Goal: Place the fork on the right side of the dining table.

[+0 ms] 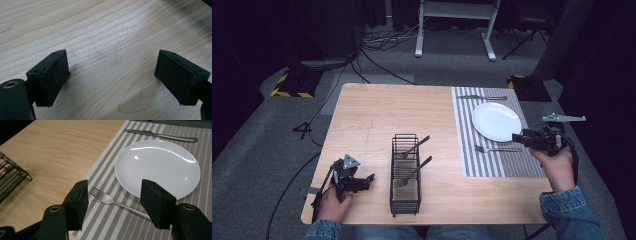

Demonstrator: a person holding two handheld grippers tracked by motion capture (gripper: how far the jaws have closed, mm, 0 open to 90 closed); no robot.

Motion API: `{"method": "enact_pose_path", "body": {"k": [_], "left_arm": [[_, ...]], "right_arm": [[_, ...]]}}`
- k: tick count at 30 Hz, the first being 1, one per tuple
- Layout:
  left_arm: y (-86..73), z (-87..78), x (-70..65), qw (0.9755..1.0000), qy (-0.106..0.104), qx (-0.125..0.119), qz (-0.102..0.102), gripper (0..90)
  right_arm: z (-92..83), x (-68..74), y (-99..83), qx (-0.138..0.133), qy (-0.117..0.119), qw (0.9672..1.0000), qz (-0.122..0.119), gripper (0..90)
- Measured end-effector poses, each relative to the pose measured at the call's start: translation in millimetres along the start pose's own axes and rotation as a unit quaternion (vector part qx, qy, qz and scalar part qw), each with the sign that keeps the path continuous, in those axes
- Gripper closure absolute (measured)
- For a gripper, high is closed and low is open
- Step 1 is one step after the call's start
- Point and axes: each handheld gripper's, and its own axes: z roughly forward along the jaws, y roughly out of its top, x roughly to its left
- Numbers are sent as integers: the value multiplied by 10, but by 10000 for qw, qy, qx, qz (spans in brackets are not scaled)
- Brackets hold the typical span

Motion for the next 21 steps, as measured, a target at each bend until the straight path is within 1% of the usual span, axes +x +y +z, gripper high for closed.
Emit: {"method": "enact_pose_path", "body": {"k": [2, 5, 8, 15, 18, 21], "left_arm": [[0, 0, 0, 10000, -1, 1, 1, 122], [0, 0, 0, 10000, 0, 0, 0, 122], [0, 0, 0, 10000, -5, 2, -1, 122], [0, 0, 1, 10000, 1, 2, 4, 122], [1, 0, 1, 10000, -1, 1, 5, 122], [1, 0, 1, 10000, 0, 0, 2, 122]], "right_arm": [[-59, 107, 27, -42, 83, 9998, -158, 394], [-130, 243, 51, -97, 177, 9993, -322, 391], [-176, 359, 65, -94, 286, 9985, -454, 385], [-211, 611, 47, -97, 525, 9961, -704, 380], [-207, 725, 15, -52, 659, 9945, -810, 370], [-199, 808, -18, 54, 750, 9929, -927, 370]]}}
